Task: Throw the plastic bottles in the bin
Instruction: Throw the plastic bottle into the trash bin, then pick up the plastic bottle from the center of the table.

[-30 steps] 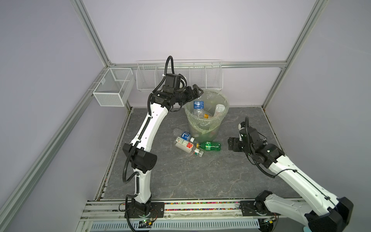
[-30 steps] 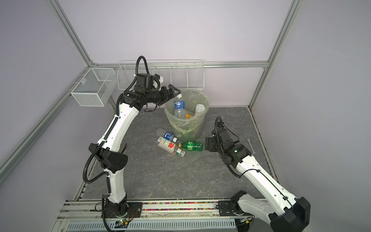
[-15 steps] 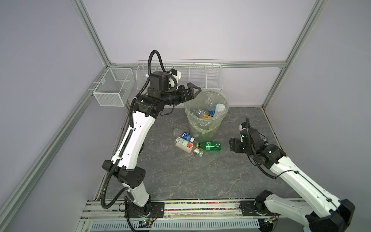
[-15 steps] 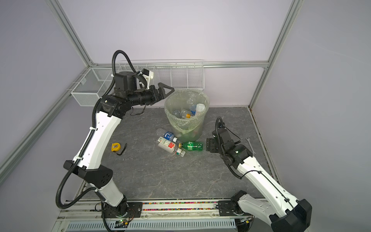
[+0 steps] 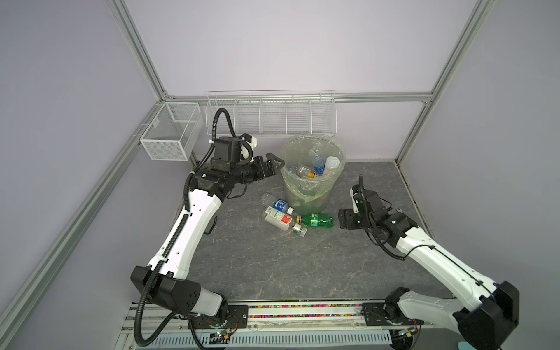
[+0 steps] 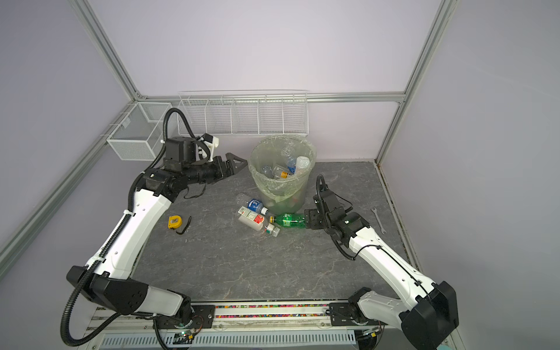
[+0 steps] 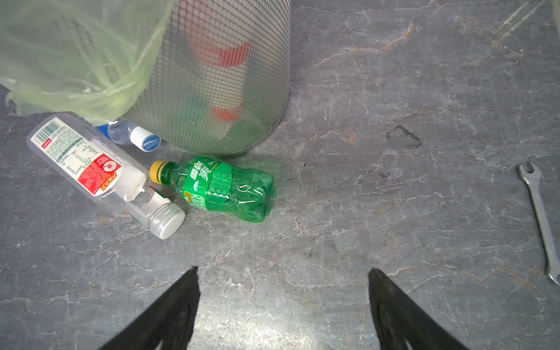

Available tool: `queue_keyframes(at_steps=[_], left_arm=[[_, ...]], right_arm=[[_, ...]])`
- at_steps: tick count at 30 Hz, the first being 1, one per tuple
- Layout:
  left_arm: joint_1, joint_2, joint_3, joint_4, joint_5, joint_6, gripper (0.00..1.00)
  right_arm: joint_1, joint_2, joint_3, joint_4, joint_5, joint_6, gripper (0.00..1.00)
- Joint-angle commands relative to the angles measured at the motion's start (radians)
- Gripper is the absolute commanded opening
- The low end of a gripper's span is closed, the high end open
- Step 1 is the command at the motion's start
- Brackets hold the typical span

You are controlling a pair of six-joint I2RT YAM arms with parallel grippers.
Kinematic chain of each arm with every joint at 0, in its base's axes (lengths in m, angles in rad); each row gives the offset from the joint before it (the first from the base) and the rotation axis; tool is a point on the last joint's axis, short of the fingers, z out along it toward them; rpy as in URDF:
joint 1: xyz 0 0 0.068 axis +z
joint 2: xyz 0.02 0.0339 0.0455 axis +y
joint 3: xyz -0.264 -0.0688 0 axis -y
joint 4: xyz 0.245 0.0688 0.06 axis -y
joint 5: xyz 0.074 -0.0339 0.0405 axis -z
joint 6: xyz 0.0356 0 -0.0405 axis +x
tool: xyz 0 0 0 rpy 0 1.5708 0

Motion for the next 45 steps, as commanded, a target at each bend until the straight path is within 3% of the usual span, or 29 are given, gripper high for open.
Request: queue_keyframes(at_steps=[1, 13, 18, 30, 45], left_arm=[[0.007, -0.053, -0.043, 0.026, -0.046, 0.054, 0.99], [0.078, -0.13, -0.239, 0.124, -0.026, 0.033, 0.99], [0.118, -0.182, -0.33, 0.192, -0.01, 0.043, 0.99], [0.146, -0.172, -0.487, 0.207, 0.019, -0.008, 0.99], [0.152, -0.274, -0.709, 0.267, -0.071, -0.04, 0.99]], right_arm=[[-0.001, 0.029, 0.008, 0.038, -0.011, -0.027, 0.88], [0.014, 0.049, -0.052, 0.162, -0.015, -0.085, 0.88], [0.013, 0.081, -0.024, 0.13, -0.017, -0.125, 0.88], [0.017, 0.129, -0.056, 0.218, -0.232, -0.244, 0.88], [0.028, 0.26, -0.081, 0.343, -0.316, -0.353, 0.88]])
